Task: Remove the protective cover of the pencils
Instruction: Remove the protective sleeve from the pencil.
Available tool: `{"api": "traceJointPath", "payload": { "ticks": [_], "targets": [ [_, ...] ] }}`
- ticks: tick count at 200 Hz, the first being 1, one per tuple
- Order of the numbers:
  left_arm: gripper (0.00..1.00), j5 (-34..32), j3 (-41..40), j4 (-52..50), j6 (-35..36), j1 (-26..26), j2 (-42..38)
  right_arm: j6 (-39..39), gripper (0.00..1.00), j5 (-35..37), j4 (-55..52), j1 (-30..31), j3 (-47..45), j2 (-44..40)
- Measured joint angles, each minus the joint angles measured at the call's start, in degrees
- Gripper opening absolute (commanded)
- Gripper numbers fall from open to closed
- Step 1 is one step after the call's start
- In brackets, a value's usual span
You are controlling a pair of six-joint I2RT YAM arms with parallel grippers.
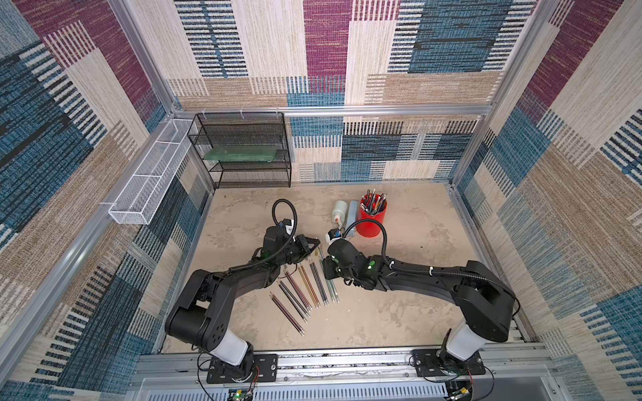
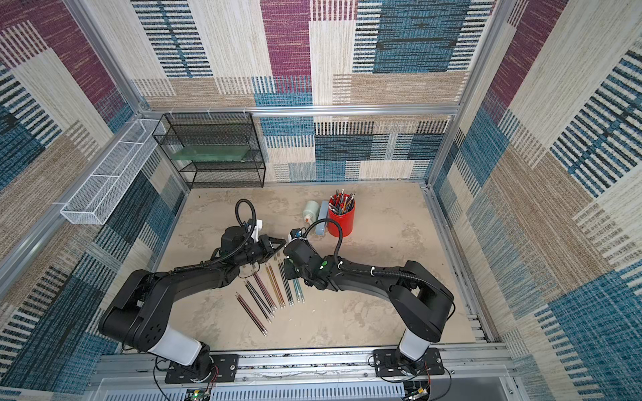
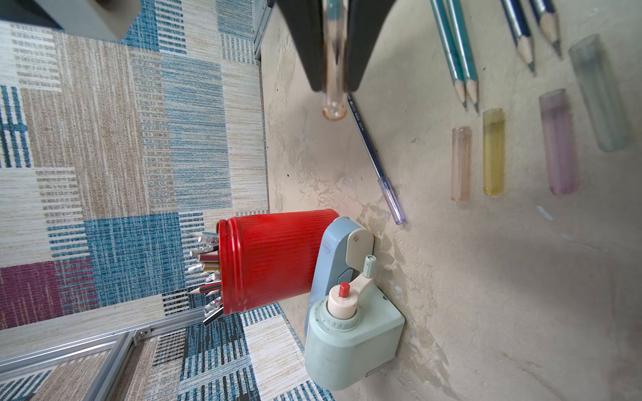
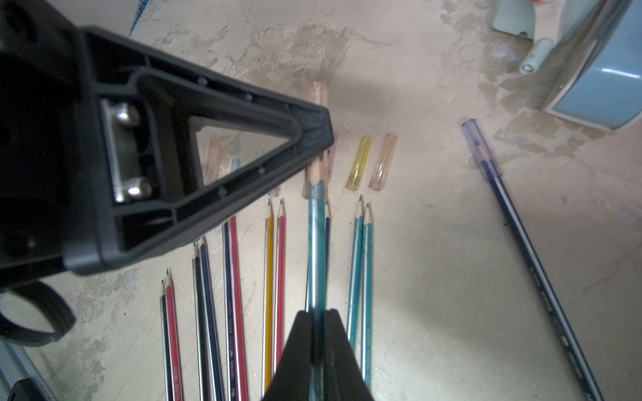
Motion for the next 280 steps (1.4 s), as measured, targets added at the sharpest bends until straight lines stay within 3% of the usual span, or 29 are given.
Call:
{"api": "traceJointPath", "payload": {
  "ticks": [109, 132, 174, 280],
  "targets": [
    [0.1, 0.6, 0.2, 0.3, -0.4, 0.0, 1.0, 0.0, 0.0, -0.8, 0.7, -0.7, 0.8, 1.0],
    [0.08, 0.5, 0.2, 0.3, -0.4, 0.0, 1.1, 0.0, 0.11, -0.9, 0.9, -0.7, 0.8, 1.2],
    [0.07, 0.2, 0.2, 0.3, -0.4, 0.1, 1.1, 0.0, 0.16, -1.4, 0.8, -1.0, 1.8, 2.4],
    [0.04, -0.3, 0.5, -0.5, -0.1, 0.3, 1.0, -0.4, 0.03, -2.2, 1.5, -1.4, 2.9, 4.1]
  ]
}}
